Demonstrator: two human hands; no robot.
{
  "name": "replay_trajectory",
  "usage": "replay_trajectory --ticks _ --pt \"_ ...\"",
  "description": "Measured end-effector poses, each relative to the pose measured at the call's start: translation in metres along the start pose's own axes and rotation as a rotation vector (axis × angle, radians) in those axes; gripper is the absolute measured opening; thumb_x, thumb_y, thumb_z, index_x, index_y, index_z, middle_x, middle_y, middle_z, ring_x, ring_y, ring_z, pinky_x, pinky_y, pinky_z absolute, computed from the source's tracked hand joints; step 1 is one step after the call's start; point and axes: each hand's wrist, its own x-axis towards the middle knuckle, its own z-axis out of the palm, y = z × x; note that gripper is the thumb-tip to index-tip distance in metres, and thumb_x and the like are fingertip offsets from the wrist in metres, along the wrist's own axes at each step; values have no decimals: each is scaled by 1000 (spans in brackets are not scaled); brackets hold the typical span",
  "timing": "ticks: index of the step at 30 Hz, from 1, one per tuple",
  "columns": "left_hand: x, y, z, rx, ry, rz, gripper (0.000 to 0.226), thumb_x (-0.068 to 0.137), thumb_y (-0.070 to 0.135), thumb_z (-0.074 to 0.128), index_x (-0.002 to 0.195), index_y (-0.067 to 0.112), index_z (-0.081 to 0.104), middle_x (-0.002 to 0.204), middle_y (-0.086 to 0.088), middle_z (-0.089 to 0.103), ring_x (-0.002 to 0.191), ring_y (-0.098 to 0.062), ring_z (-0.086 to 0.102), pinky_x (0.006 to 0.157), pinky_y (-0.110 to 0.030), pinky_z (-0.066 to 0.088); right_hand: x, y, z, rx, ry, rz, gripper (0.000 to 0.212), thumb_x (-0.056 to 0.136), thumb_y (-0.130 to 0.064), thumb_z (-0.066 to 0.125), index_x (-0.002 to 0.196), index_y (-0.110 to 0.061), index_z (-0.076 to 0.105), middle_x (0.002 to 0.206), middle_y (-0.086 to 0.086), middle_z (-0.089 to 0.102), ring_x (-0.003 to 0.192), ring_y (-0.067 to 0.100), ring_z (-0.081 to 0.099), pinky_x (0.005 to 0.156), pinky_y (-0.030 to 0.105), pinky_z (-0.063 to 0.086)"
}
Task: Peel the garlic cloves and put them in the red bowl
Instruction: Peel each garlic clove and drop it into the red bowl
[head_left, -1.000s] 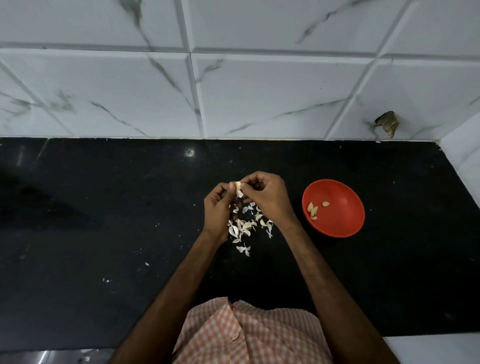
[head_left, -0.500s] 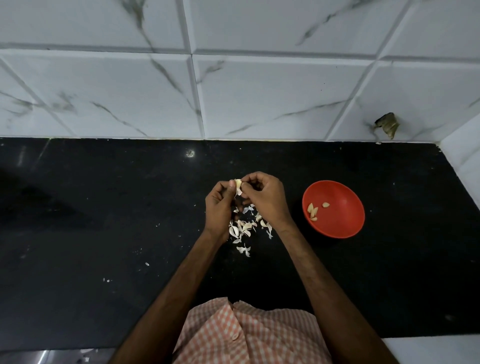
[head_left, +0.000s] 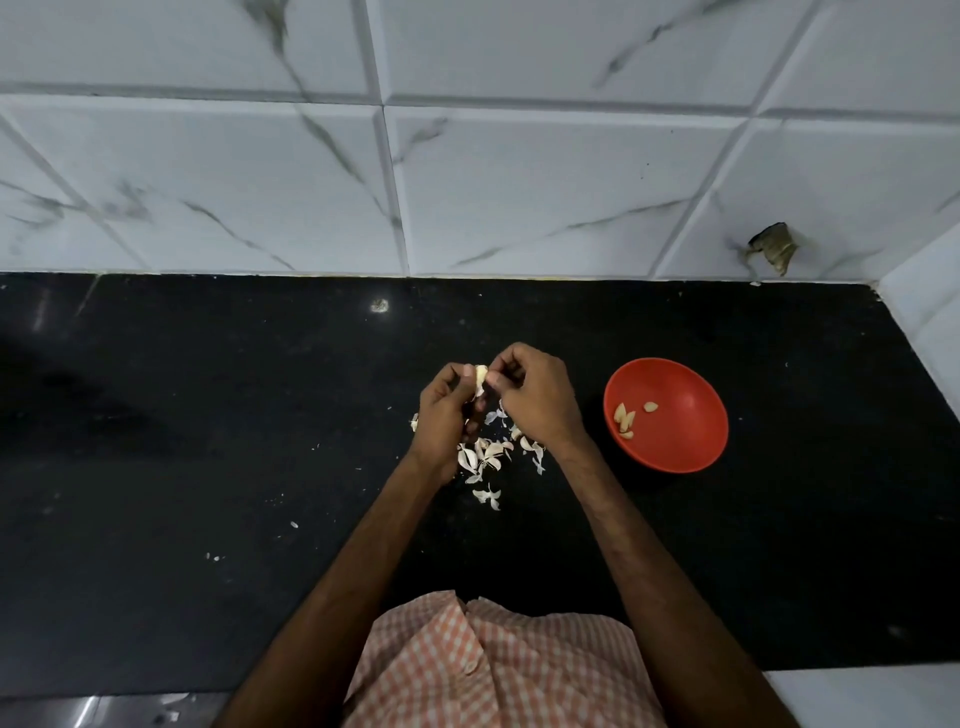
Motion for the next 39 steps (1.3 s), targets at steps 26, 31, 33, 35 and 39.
replay_trajectory --ticks 26,31,33,35,39 --pt "-2 -6 5 -203 40 -109 15 102 12 53 106 13 67 93 -5 66 81 -16 59 67 -31 44 -5 2 10 209 -49 1 12 95 -26 64 89 -18 56 89 3 60 79 24 63 67 35 55" --pt "-2 2 3 -285 33 -122 21 106 20 46 96 13 62 77 2 63 66 -6 57 58 -21 47 -8 5 8 246 -93 5 5 95 -10 62 93 -9 57 86 1 62 75 5 68 72 29 60" --pt "-2 0 2 -253 59 -86 18 105 17 48 102 7 62 78 1 65 63 -6 59 54 -20 47 -9 7 6 261 -74 0 5 94 -11 65 97 -10 60 89 2 67 83 14 72 78 39 62" --pt "-1 -4 1 -225 103 -23 16 103 14 54 111 3 63 83 -3 66 68 -10 62 57 -24 50 -9 11 1 247 -40 -20 11 93 -10 68 103 -14 64 95 -3 70 90 13 71 81 40 62" --pt "2 -7 -7 -64 175 123 15 98 14 62 109 10 71 90 -1 70 81 -15 63 69 -27 53 -4 16 -13 46 6 -125 22 96 2 60 101 -13 75 103 -4 72 93 4 67 86 29 58"
